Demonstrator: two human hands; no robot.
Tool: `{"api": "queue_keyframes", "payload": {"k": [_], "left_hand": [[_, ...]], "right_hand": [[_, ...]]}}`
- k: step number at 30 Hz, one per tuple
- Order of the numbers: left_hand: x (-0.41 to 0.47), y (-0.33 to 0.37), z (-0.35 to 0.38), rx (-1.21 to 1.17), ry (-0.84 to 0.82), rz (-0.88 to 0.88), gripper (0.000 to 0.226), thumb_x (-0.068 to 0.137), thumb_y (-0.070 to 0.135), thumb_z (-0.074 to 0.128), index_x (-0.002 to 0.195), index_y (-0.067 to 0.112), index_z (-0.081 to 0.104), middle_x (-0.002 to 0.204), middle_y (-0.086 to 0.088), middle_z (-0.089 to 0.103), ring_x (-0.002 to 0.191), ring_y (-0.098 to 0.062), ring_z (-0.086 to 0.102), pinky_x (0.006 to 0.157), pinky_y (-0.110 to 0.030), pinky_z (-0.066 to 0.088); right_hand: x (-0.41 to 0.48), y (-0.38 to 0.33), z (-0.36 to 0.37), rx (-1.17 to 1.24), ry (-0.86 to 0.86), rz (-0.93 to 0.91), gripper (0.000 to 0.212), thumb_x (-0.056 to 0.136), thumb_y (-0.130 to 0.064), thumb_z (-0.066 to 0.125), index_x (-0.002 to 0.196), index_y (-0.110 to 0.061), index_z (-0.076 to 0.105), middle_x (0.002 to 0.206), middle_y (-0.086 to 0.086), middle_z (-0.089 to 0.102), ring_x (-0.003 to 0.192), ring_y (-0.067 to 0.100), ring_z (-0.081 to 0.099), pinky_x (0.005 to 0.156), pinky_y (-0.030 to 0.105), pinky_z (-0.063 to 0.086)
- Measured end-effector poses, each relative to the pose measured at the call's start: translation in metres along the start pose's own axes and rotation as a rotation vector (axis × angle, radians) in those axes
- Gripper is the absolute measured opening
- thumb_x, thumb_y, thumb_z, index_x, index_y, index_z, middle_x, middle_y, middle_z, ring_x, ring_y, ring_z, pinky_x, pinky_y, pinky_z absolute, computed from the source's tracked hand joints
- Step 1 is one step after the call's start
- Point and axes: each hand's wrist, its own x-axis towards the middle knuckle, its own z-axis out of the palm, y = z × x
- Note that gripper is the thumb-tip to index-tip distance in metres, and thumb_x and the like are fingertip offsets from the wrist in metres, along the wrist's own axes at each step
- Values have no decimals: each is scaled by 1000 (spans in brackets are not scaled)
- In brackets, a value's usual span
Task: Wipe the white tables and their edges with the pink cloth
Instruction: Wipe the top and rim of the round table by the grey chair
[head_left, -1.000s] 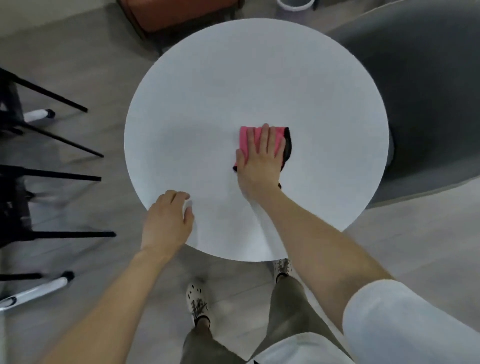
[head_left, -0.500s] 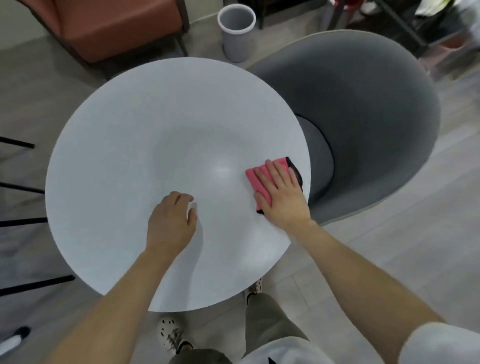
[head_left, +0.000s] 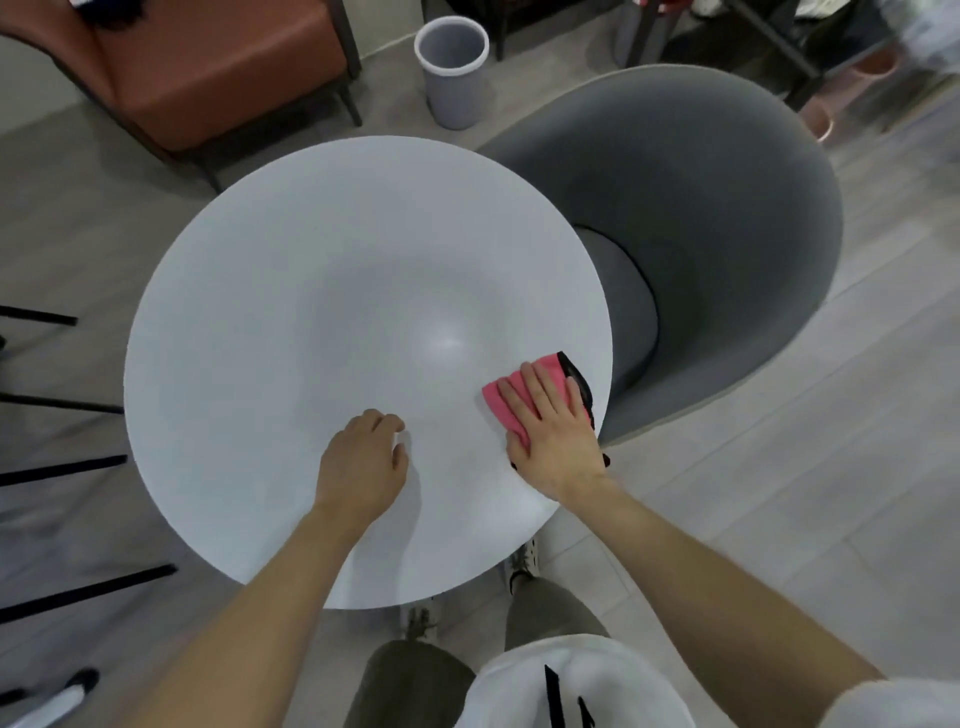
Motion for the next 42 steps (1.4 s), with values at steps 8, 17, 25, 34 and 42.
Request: {"api": "queue_keyframes", "payload": {"k": [8,17,25,34,42], "left_hand": [[-28,-18,-10,-51,-35,152,30,103,24,62,132,18,69,127,0,66,108,-25,66,88,-41,56],[-23,41,-65,-394,-235,249,85,90,34,83,162,35,40,159,9,48,145,-14,44,117,-36,42],[13,98,-106,-588,-248,206,20,96,23,70,79,28,59,69,18,56,65,-6,46,59,-18,33],[23,197,-99,-510,178,-102,45,91,50,81,127,29,62,125,14,61,115,-4,59,94,-27,50],[45,310,-113,-809,97,-175,13,96,39,78,107,31,77,96,10,80,89,-13,76,82,-40,61]], "right_hand": [[5,-40,-34,-34,-117,236,19,96,-17,63,112,-7,67,107,11,65,104,33,63,80,40,45],[-50,-60,-124,459,-91,354,14,91,-12,53,89,-17,66,84,-3,66,81,28,63,66,37,46],[-47,-18,-182,698,-47,251,18,97,-14,60,97,-29,70,74,-20,68,67,1,64,57,16,44],[-2,80,-218,882,-206,76,11,101,-22,68,94,-18,74,82,1,75,80,27,71,78,45,60],[61,172,-277,811,-290,-98,17,101,-14,66,87,-13,74,85,11,75,72,19,67,76,46,60]]}}
